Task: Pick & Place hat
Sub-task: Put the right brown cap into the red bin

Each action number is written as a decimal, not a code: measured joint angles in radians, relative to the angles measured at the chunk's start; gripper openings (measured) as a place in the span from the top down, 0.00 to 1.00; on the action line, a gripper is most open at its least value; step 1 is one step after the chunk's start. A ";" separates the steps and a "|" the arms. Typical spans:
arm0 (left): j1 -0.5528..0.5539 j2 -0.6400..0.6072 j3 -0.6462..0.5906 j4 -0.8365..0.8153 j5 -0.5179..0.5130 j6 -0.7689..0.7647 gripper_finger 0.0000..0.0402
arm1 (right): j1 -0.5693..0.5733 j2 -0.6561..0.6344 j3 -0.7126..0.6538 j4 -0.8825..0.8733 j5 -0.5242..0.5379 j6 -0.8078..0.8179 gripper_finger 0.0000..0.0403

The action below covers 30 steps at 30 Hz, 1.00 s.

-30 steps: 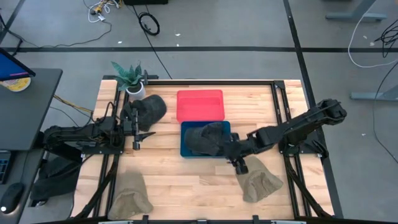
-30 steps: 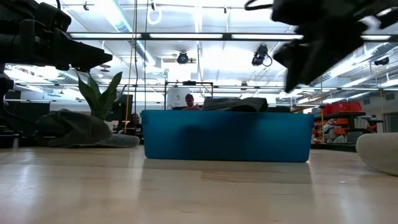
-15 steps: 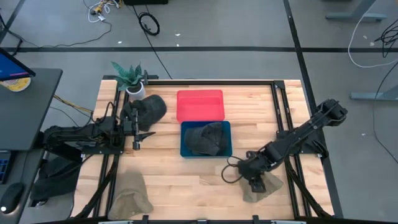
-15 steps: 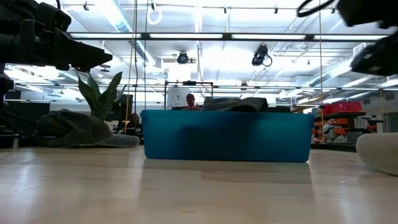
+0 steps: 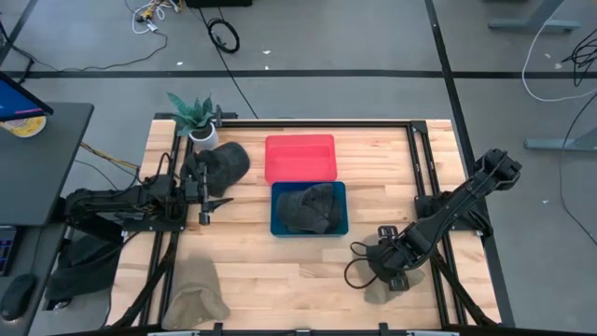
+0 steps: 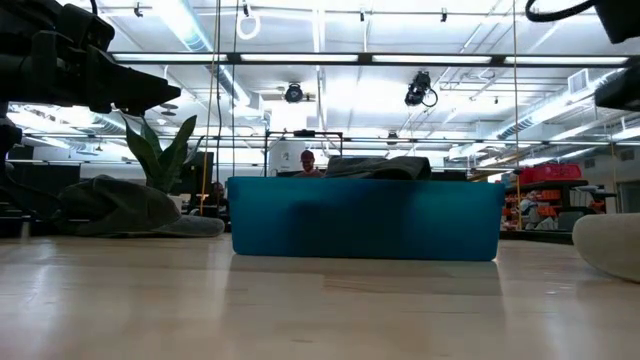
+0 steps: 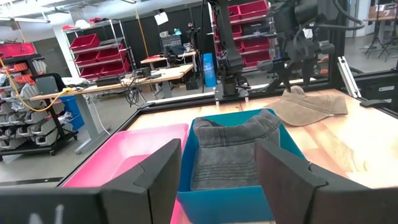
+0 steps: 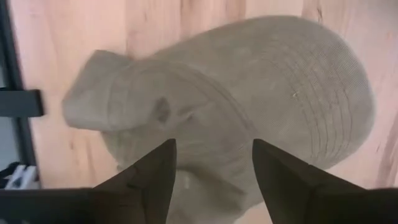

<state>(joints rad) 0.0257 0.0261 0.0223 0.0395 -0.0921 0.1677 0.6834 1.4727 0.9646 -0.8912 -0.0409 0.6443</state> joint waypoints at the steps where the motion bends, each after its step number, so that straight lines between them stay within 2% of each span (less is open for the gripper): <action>1: 0.000 0.000 0.000 0.000 0.000 0.000 0.49 | 0.000 0.009 -0.001 -0.002 0.002 -0.009 0.47; 9: 0.000 0.000 0.000 0.000 0.000 0.000 0.49 | 0.000 0.041 -0.100 0.082 0.005 -0.020 0.48; 12: 0.000 0.000 0.000 0.000 0.000 0.000 0.49 | 0.001 0.042 -0.106 0.083 0.024 -0.007 0.52; 14: 0.000 0.000 0.000 0.000 0.000 0.000 0.49 | 0.000 0.041 -0.106 0.081 0.025 -0.032 0.62; 18: 0.000 0.000 0.000 0.000 0.000 0.000 0.49 | -0.003 0.041 -0.107 0.071 0.001 -0.099 0.92; 19: 0.000 0.000 0.000 0.000 0.000 0.000 0.49 | -0.005 0.041 -0.107 0.067 -0.007 -0.109 0.95; 24: 0.000 0.000 0.000 0.000 0.000 0.000 0.49 | -0.017 0.037 -0.095 0.020 -0.002 -0.133 0.98; 30: 0.000 0.000 0.000 0.000 0.000 0.000 0.49 | -0.054 0.035 0.018 -0.189 0.117 -0.156 0.99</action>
<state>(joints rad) 0.0257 0.0261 0.0223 0.0399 -0.0921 0.1677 0.6293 1.5074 0.9828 -1.0798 0.0761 0.4885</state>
